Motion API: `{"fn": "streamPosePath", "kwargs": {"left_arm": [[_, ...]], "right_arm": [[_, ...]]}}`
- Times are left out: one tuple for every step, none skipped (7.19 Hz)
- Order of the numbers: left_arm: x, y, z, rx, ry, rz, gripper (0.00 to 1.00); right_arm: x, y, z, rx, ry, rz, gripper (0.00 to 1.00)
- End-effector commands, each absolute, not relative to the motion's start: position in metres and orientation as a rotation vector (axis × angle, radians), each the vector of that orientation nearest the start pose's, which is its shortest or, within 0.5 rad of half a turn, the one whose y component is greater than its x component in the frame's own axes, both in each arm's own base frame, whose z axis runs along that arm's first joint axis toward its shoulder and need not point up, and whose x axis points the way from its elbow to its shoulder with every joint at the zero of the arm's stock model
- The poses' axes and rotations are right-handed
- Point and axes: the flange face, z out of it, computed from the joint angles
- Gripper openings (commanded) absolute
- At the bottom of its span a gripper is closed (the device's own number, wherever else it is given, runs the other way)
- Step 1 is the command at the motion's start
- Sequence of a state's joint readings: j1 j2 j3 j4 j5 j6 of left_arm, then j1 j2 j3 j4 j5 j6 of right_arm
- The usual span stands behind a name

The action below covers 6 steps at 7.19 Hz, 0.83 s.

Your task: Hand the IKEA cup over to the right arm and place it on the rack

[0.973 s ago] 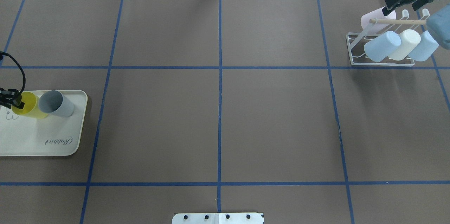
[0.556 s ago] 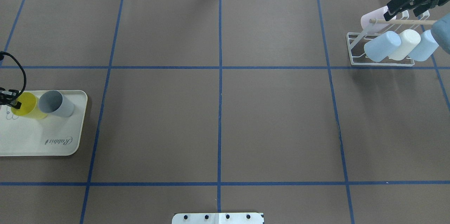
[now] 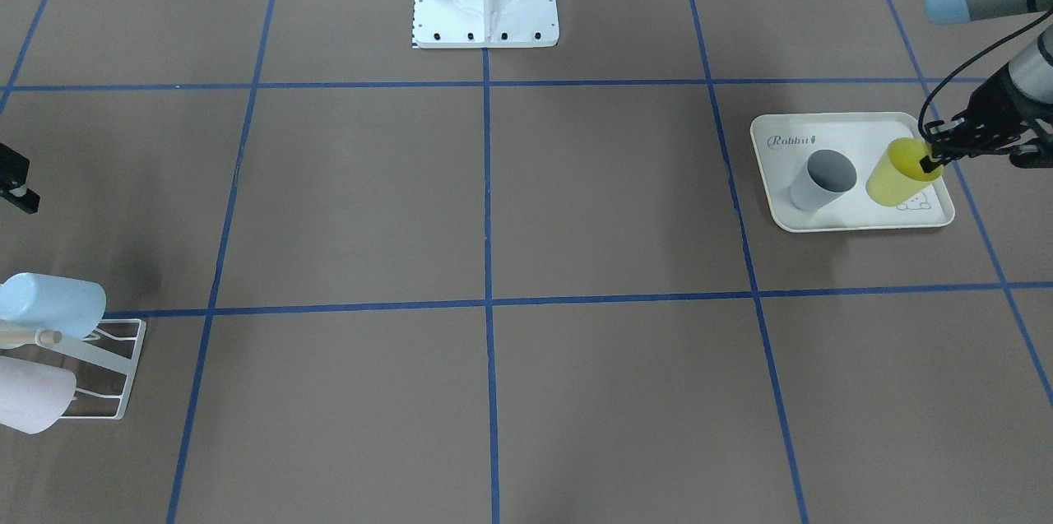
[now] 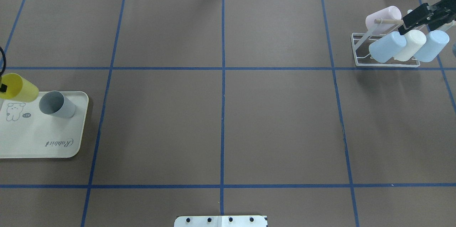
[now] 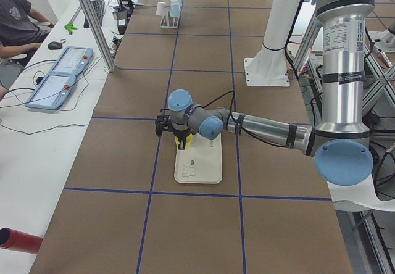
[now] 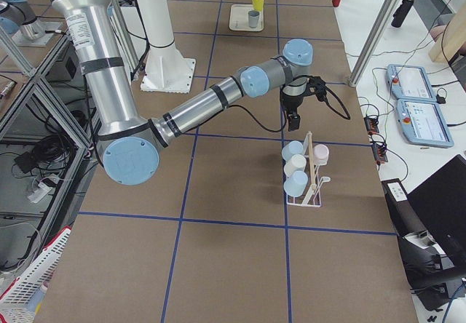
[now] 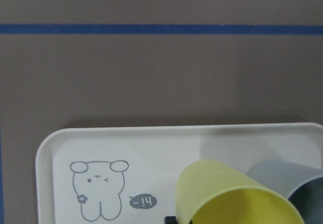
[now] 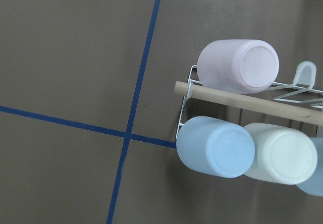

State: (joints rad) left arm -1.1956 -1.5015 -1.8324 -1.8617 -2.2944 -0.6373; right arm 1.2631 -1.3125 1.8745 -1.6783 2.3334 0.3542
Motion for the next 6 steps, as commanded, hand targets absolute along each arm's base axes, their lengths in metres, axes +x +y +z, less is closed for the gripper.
{"fn": "streamPosePath", "kwargs": {"left_arm": [[0.084, -0.48, 0.463, 0.117, 0.859, -0.13, 0.0], [0.087, -0.491, 0.421, 0.124, 0.904, -0.226, 0.0], [0.096, -0.5, 0.383, 0.101, 0.956, -0.346, 0.0], [0.105, -0.505, 0.348, 0.051, 1.039, -0.396, 0.0], [0.12, -0.514, 0.3, -0.002, 1.123, -0.44, 0.0], [0.152, -0.513, 0.256, -0.048, 1.182, -0.462, 0.0]], "right_arm": [[-0.129, -0.541, 0.37, 0.142, -0.869, -0.091, 0.99], [-0.141, -0.535, 0.361, 0.132, -0.881, -0.083, 0.99], [-0.165, -0.526, 0.346, 0.112, -0.897, -0.066, 0.99], [-0.188, -0.521, 0.33, 0.107, -0.925, -0.045, 0.99], [-0.201, -0.52, 0.313, 0.117, -0.966, 0.001, 0.99], [-0.211, -0.517, 0.297, 0.14, -1.021, 0.033, 0.99]]}}
